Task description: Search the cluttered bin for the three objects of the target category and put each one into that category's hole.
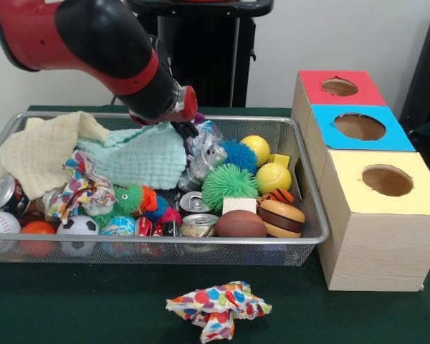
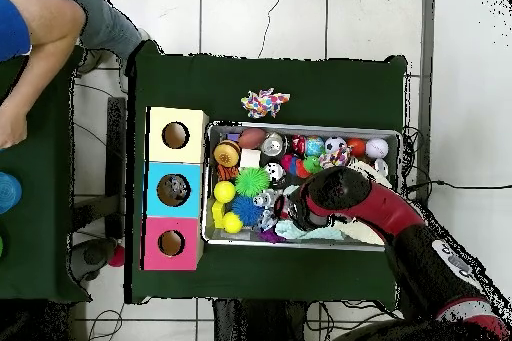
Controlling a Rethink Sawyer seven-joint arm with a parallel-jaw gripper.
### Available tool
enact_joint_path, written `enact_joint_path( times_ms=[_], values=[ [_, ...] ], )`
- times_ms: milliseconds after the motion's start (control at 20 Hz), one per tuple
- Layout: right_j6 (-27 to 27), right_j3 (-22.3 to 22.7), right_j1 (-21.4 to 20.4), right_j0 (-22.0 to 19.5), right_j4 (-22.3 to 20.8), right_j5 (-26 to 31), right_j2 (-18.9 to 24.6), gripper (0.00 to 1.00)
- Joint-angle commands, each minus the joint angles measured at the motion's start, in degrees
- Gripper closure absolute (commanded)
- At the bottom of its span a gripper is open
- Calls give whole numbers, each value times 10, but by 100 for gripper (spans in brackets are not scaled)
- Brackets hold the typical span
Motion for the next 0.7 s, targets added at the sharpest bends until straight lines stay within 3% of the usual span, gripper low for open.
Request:
enact_joint_path(
  times_ms=[50, 700],
  values=[
    [-37, 17, 31, 0, -6, 32, 50, 100],
    [-22, 2, 34, -2, -6, 24, 45, 100]
  ],
)
